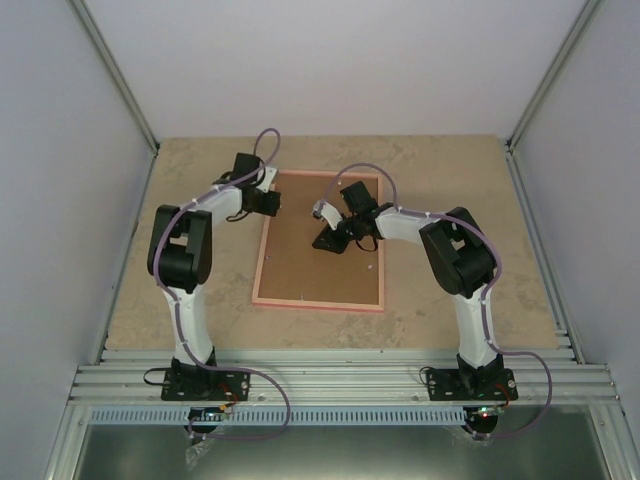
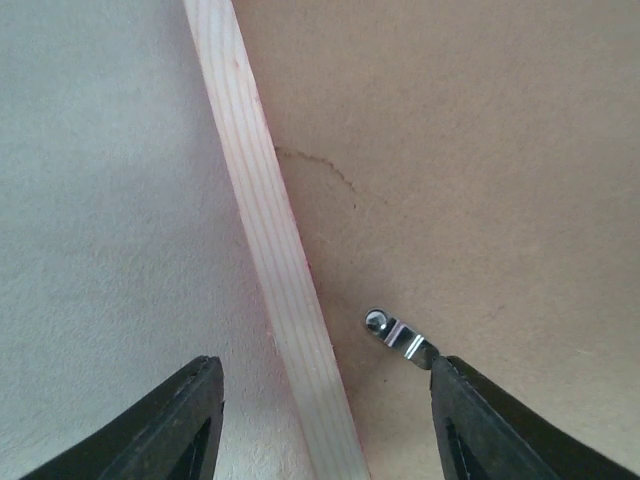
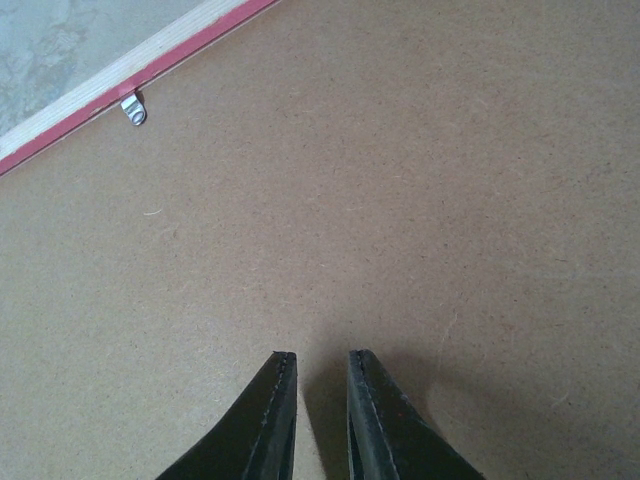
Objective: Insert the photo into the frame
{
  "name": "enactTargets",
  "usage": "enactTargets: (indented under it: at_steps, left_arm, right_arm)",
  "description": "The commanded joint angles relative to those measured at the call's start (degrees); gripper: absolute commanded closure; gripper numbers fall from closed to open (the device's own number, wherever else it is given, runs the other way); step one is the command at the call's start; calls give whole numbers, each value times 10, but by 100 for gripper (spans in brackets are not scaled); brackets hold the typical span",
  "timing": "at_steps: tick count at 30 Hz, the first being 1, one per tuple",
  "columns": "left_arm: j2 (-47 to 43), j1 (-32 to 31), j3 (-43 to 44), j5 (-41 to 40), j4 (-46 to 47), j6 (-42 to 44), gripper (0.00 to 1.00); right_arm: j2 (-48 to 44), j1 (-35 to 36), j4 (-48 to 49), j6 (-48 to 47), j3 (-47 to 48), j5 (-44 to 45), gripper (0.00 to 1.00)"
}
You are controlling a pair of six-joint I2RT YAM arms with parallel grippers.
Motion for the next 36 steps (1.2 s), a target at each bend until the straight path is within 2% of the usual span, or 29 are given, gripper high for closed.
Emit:
enactTargets:
  at_steps: [1, 4, 15, 18, 27, 36]
  left_arm:
    - [-38, 8, 0, 47, 22, -28, 38]
    - [-21, 6, 20, 55, 18, -41, 31]
    - [33, -5, 47, 14, -20, -21, 29]
    - [42, -5, 46, 6, -34, -12, 34]
    - [40, 0, 27, -13, -44, 13, 58]
    - [47, 7, 30, -2, -51, 35, 70]
  right_arm:
    - [9, 2, 2, 1, -9, 0, 82]
    - [9, 2, 2, 2, -9, -2, 82]
    - [12, 2, 2, 2, -9, -2, 82]
    - [13, 2, 2, 2, -9, -2, 82]
    - [12, 3, 3, 2, -10, 0, 83]
    - [12, 2, 2, 2, -10, 0, 83]
